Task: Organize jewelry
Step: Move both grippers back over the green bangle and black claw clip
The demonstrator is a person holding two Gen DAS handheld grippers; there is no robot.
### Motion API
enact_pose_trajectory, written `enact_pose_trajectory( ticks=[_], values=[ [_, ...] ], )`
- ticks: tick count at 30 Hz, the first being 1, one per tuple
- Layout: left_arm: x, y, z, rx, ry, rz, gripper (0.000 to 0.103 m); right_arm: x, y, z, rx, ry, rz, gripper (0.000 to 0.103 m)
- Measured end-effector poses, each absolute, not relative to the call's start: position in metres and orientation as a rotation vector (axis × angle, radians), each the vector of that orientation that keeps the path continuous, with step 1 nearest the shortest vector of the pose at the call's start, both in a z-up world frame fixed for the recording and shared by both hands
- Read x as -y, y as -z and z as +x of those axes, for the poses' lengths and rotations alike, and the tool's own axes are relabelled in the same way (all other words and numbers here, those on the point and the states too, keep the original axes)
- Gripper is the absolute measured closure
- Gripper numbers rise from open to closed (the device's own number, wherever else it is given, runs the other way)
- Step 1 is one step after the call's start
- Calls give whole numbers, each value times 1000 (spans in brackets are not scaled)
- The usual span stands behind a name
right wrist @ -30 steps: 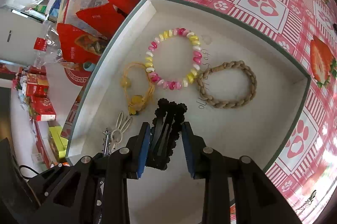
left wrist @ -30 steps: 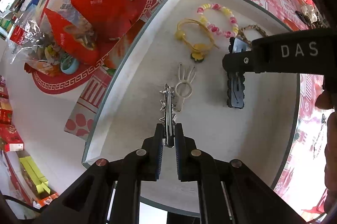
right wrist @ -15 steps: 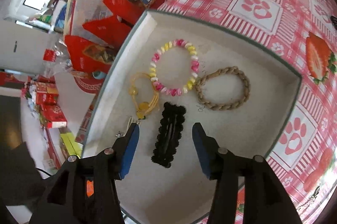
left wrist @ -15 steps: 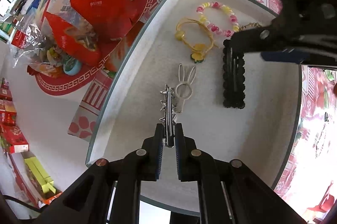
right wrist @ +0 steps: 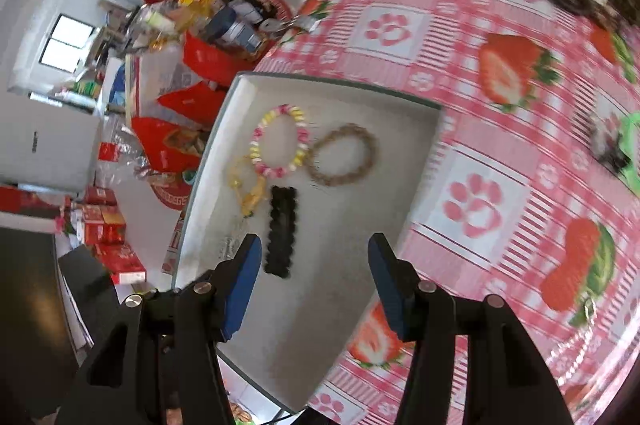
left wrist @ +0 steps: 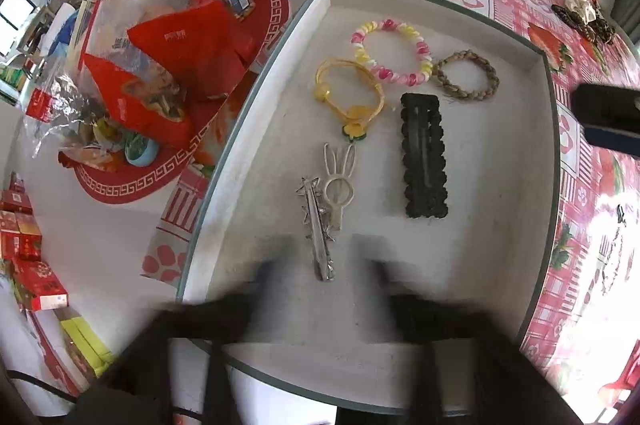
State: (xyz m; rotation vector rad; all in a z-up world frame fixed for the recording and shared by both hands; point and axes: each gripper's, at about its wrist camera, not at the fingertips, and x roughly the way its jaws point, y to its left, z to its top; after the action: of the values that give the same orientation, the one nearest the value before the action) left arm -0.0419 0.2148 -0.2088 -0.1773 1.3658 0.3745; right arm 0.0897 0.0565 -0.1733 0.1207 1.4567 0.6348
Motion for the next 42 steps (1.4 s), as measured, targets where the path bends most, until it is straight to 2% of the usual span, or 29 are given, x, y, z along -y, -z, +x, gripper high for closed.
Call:
enact_pose_trajectory(
  ticks=[10,12,14,27,36,42],
  values=[
    [-197,182,-33,-1318,-385,-90,0,28,164,87,-1438,-497,198,43],
    [-192,177,-29,-1311,-369,-79,0,48,166,86,-1437,-455,212,31],
    [-183,170,-23,-1306,-345,-66,0,73,168,85,-1438,-409,239,28],
    [-92,144,37,-1275,-146,-37,0,188,179,90,-1442,-147,326,28],
    [-24,158,63,-1299,-15,-4,0,231,179,108,-1425,-89,325,28],
    [-6,167,83,-1295,-12,-26,2,236,178,135,-1404,-113,272,28]
  ],
)
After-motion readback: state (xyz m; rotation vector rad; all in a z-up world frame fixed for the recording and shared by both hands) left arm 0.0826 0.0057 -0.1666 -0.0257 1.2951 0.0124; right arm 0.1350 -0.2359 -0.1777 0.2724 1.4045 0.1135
